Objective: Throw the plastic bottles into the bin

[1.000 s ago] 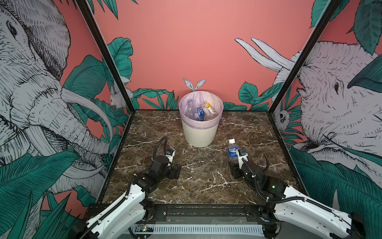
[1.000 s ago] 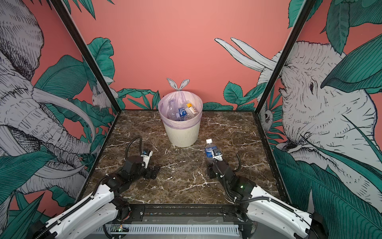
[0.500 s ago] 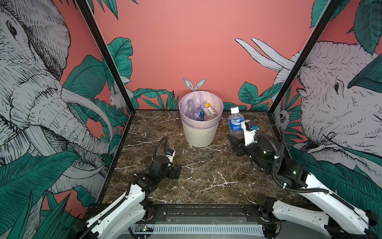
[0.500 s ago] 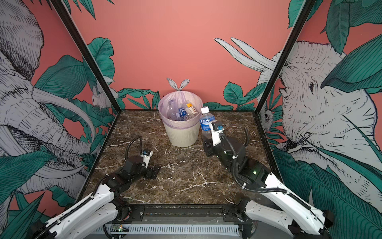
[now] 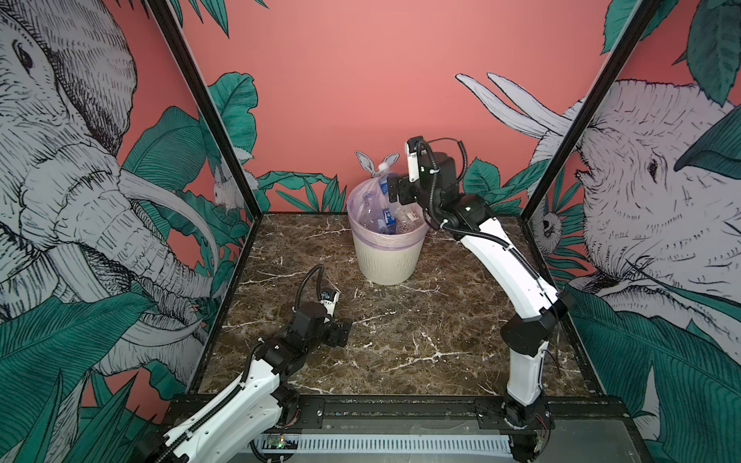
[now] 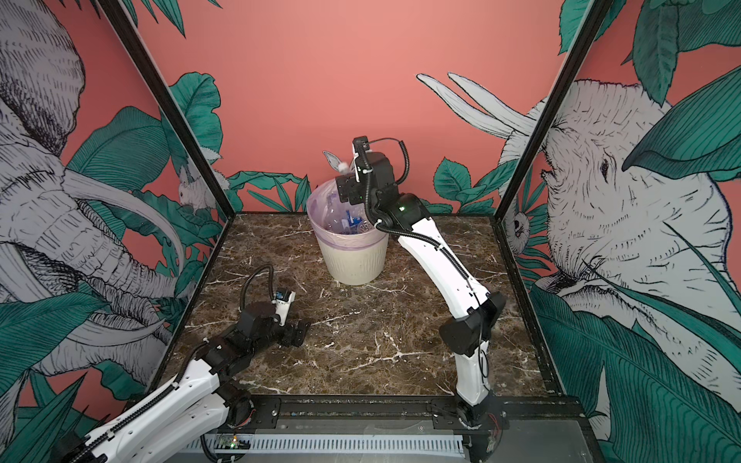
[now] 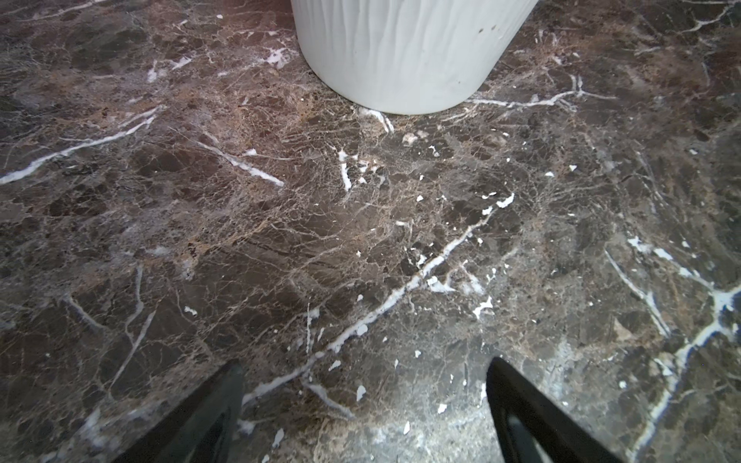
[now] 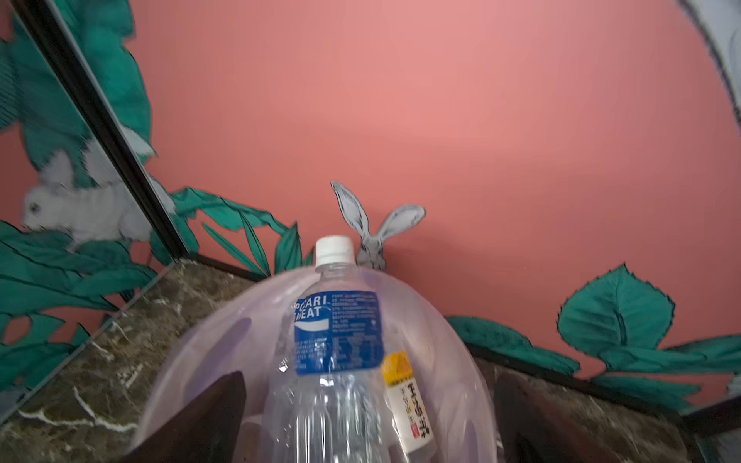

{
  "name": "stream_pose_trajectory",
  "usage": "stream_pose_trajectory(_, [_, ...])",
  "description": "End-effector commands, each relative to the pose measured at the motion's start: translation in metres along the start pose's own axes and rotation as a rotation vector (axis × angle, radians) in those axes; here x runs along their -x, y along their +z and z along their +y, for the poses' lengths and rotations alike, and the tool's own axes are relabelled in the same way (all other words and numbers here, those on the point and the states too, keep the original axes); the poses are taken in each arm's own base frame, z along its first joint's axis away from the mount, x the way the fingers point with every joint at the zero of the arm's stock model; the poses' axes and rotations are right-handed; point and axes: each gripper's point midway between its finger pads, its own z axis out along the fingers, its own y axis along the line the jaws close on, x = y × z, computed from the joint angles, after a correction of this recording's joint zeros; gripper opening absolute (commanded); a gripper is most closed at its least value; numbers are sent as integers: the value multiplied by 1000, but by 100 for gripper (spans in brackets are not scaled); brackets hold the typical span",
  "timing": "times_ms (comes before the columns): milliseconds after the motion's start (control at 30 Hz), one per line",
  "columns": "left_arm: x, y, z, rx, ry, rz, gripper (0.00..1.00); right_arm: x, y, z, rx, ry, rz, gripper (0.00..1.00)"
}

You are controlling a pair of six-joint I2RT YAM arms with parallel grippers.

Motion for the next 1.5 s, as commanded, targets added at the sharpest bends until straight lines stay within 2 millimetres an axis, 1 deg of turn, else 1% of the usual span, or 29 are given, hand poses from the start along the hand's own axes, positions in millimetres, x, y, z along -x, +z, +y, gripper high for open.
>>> stream_pose_trajectory(0, [2, -1, 2, 12, 7, -25, 95, 22, -31, -13, -10, 45, -36, 99])
stream_pose_trajectory(100, [1, 0, 2, 13, 7, -20, 95, 28, -46, -16, 8, 61, -63, 99])
stream_pose_trajectory(167, [1, 0, 2, 14, 8, -18, 95, 24, -53, -18, 11, 58, -66, 99])
stream_pose_trajectory(233, [2, 0, 3, 17, 8, -17, 95, 14, -59, -22, 3, 47, -50, 99])
stream_pose_trajectory(333, [1, 1, 3, 18, 8, -13, 95, -5, -65, -34, -35, 24, -12, 99])
stream_pose_trajectory(400, [2, 1, 3, 18, 9, -12, 96, -19, -70, -44, -58, 25, 12, 99])
stream_pose_trajectory(433, [2, 1, 2, 18, 9, -13, 96, -22, -74, -49, -62, 34, 15, 99])
stream_pose_trajectory(533, [8, 1, 3, 26, 13, -29, 96, -41, -85, -70, -85, 71, 40, 99])
stream_pose_trajectory(667, [21, 1, 6, 53, 11, -52, 98, -70, -97, -96, -132, 104, 82, 99])
stream_pose_trajectory(767, [35, 1, 6, 71, 15, -61, 99, -92, -107, -114, -157, 144, 108, 99])
stream_pose_trajectory(867, [51, 1, 11, 116, 14, -71, 99, -116, -113, -133, -184, 184, 138, 99])
stream_pose_trajectory(967, [65, 2, 13, 143, 23, -86, 99, -139, -119, -147, -215, 196, 178, 99])
stream_pose_trajectory(1033, [74, 3, 15, 164, 20, -92, 100, -150, -122, -154, -229, 201, 196, 99])
stream_pose_trajectory(1067, [79, 3, 16, 174, 16, -97, 99, -151, -125, -157, -233, 204, 194, 99])
stream_pose_trajectory(1100, [83, 2, 17, 181, 9, -101, 99, -169, -123, -159, -240, 200, 232, 99])
stream_pose_trajectory(1267, [103, 1, 25, 213, -44, -151, 100, -200, -126, -174, -295, 212, 288, 99])
stream_pose_trajectory(1333, [108, 0, 31, 239, -65, -153, 99, -212, -127, -180, -322, 224, 312, 99])
stream_pose_trajectory(1467, [120, -1, 37, 262, -77, -172, 100, -230, -128, -194, -378, 249, 346, 99])
